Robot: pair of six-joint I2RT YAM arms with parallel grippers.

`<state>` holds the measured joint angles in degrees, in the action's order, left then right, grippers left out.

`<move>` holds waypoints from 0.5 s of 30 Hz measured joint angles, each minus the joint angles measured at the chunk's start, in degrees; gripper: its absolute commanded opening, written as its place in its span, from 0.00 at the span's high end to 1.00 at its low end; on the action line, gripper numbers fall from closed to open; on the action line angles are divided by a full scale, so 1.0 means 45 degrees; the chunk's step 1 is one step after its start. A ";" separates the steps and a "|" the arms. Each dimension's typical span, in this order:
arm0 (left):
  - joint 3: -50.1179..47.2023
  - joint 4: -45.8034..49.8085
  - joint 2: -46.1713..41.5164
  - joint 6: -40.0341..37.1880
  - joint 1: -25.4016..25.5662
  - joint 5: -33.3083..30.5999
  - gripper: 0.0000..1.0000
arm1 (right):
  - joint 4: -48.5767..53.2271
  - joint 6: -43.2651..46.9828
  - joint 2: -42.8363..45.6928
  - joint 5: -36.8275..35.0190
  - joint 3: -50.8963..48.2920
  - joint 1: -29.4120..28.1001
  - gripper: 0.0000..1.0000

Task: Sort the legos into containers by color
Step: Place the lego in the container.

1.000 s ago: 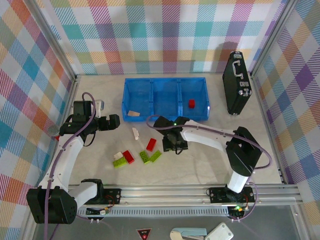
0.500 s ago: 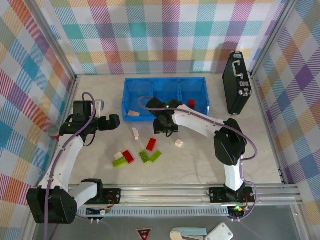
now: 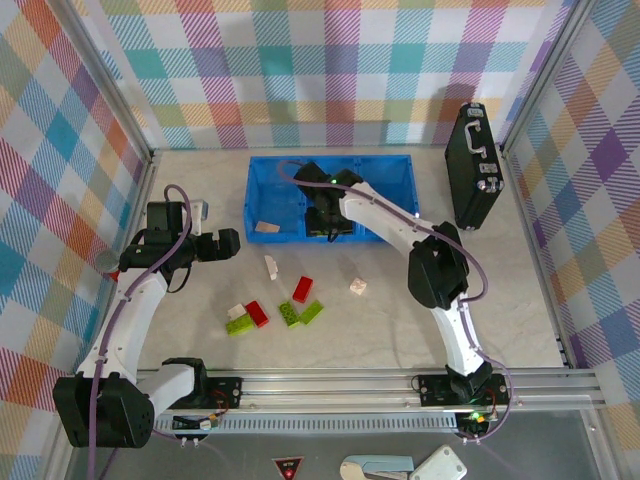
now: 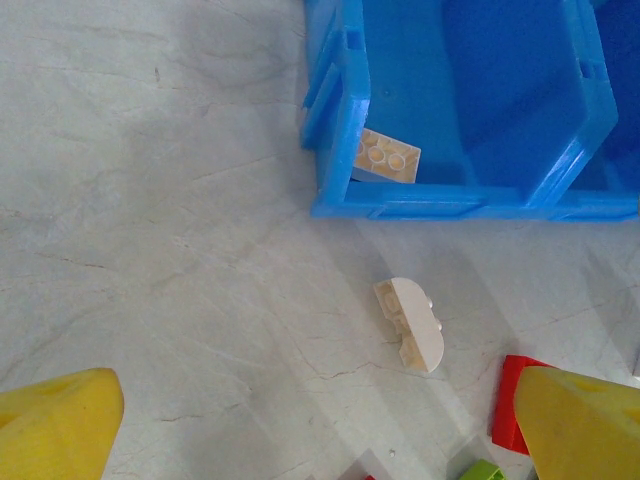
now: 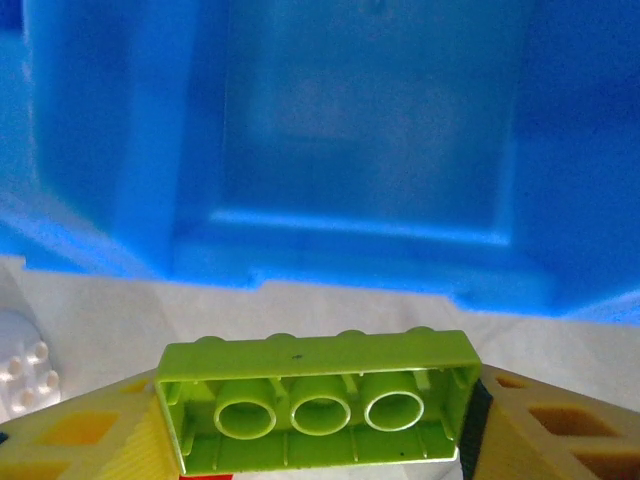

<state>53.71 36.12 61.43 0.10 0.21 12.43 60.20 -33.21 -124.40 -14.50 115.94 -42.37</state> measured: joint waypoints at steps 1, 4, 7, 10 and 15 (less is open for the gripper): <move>0.0000 0.0000 0.0000 0.0000 0.0000 0.0000 0.00 | 0.0102 0.0073 -0.0141 0.0000 0.0253 0.0073 0.35; 0.0000 -0.0005 0.0000 0.0000 0.0000 0.0000 0.00 | 0.0369 0.0267 -0.0583 0.0010 0.1039 0.0345 0.35; 0.0000 0.0000 0.0000 0.0000 0.0000 0.0000 0.00 | 0.0593 0.0457 -0.1049 0.0063 0.1787 0.0593 0.35; 0.0000 0.0000 0.0000 0.0000 0.0000 0.0000 0.00 | 0.0733 0.0588 -0.1486 0.0165 0.2365 0.0782 0.35; 0.0000 0.0000 0.0000 0.0000 0.0000 0.0000 0.00 | 0.0889 0.0646 -0.2186 0.0393 0.2948 0.1025 0.35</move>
<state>53.71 36.12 61.43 0.10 0.21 12.43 64.20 -30.30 -134.23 -12.73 129.21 -37.76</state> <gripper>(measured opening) 0.997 0.655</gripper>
